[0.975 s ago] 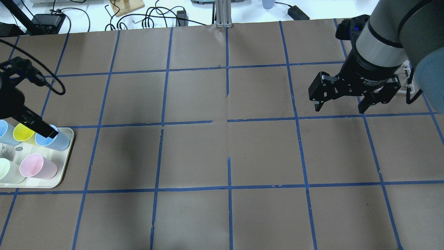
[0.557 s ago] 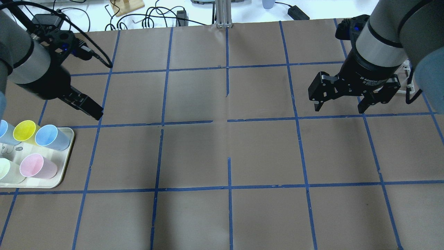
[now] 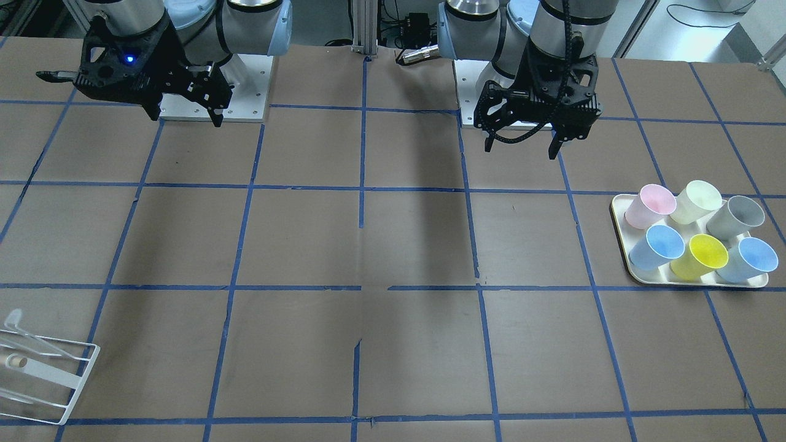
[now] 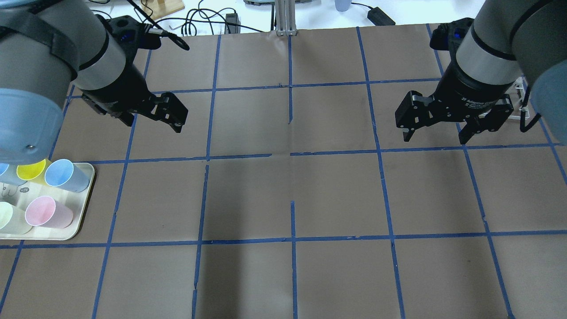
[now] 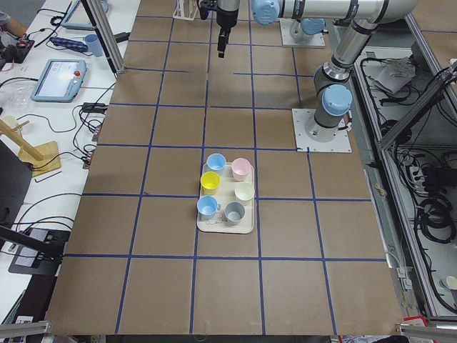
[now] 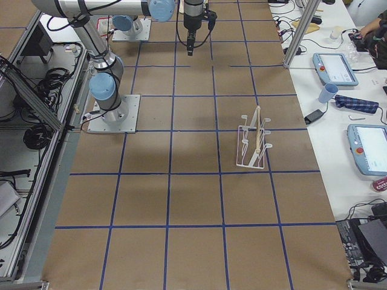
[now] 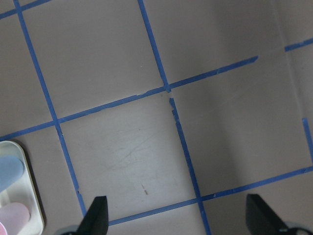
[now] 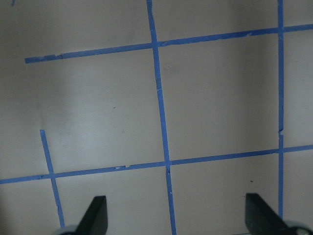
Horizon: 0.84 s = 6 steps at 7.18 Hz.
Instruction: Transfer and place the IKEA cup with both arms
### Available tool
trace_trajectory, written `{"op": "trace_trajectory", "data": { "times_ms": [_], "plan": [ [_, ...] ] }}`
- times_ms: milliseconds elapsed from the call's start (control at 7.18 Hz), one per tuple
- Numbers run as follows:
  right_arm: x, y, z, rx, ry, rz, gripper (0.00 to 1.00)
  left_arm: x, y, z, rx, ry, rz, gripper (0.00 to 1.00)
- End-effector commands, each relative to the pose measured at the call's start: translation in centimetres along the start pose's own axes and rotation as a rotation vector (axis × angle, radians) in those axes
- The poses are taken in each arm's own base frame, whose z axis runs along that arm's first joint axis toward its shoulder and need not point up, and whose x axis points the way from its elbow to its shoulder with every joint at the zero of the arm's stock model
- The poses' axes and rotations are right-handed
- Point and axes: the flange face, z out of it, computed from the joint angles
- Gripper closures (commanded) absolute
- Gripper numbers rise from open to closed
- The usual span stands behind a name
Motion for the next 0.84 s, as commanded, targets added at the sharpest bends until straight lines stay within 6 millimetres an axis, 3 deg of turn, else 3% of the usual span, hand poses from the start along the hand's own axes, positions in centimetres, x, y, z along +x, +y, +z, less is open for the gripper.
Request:
{"op": "trace_trajectory", "data": {
  "times_ms": [0, 418, 696],
  "plan": [
    [0.1, 0.0, 0.0, -0.004, 0.002, 0.002, 0.0, 1.4, -2.6, -1.6, -0.01, 0.001, -0.052, 0.0],
    [0.1, 0.1, 0.1, -0.011, -0.003, 0.002, 0.0, 1.1, -1.0, -1.9, -0.055, -0.009, -0.052, 0.0],
    [0.1, 0.1, 0.1, -0.01, 0.004, 0.002, 0.0, 1.1, -1.0, -1.8, -0.058, -0.002, -0.049, 0.0]
  ]
}}
